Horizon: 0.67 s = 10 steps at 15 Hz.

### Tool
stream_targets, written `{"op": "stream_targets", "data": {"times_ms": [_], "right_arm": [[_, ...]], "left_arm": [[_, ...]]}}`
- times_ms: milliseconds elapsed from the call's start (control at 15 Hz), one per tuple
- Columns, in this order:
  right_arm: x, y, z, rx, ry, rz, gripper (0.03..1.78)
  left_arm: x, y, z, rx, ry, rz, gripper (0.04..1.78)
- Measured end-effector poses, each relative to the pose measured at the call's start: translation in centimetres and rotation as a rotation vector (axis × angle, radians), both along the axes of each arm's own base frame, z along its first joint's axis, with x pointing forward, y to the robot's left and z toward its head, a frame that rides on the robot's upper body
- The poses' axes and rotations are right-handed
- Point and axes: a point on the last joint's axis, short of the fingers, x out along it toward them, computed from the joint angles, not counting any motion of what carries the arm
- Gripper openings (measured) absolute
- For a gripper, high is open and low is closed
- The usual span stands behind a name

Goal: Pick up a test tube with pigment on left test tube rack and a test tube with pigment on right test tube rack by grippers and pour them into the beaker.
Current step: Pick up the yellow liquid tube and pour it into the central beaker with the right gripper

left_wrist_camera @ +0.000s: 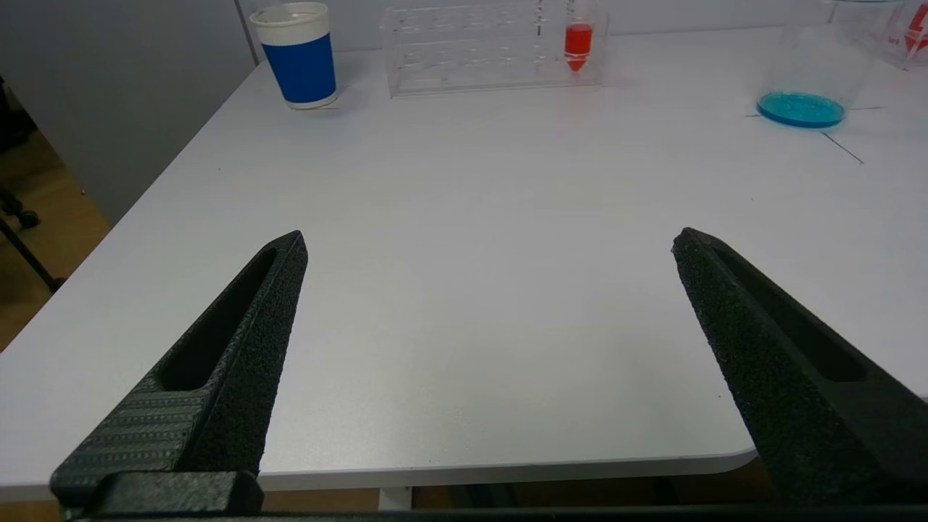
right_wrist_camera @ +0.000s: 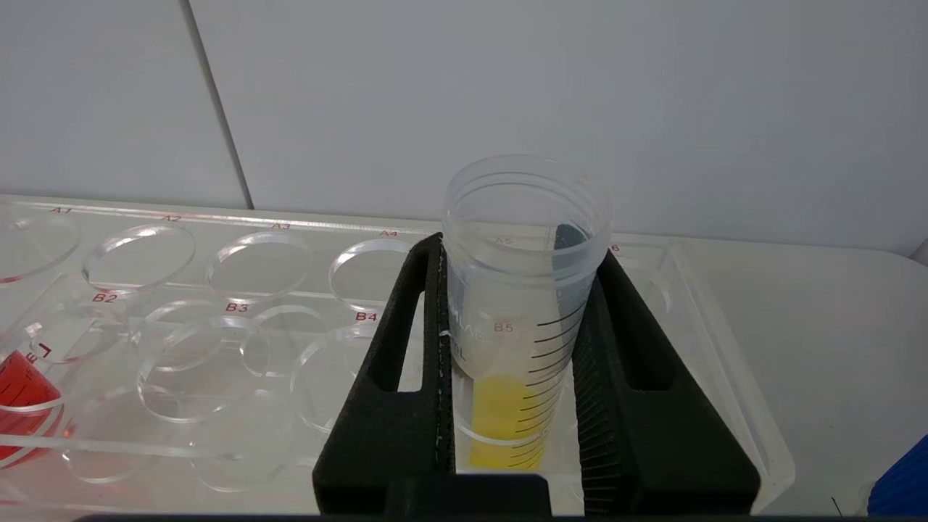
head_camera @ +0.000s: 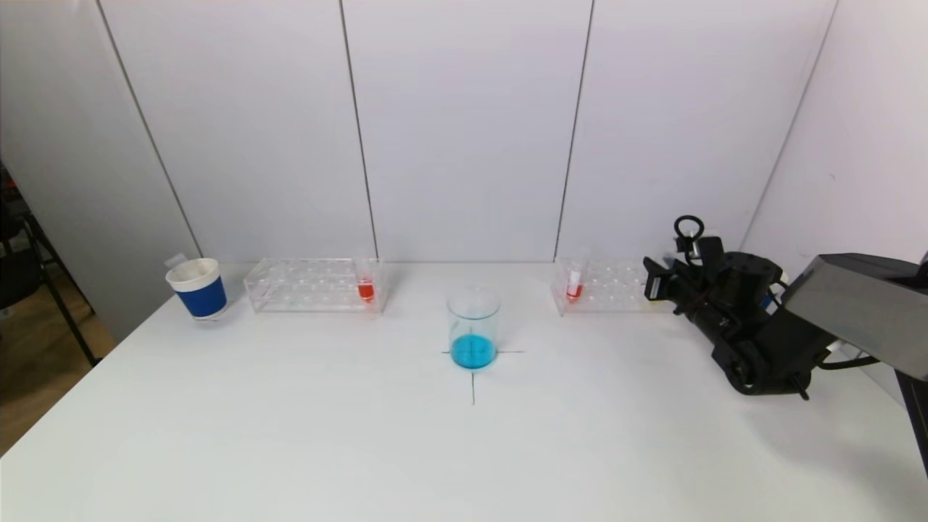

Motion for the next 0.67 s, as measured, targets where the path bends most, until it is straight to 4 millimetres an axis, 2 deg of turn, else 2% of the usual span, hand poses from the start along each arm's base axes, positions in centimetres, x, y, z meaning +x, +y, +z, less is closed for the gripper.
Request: {"op": "stream_targets", "data": {"times_ms": [333,667], "right_arm": [[0.0,0.0,0.5,-0.002,-0.007,-0.001,0.52],[-0.2,-0.2,2.0,-0.012,-0.020,-0.004,0.52]], "left_arm": [[0.0,0.0,0.0,0.000,0.000,0.000,1.76],[0.0,0.0,0.0,0.000,0.000,0.000,1.76]]}}
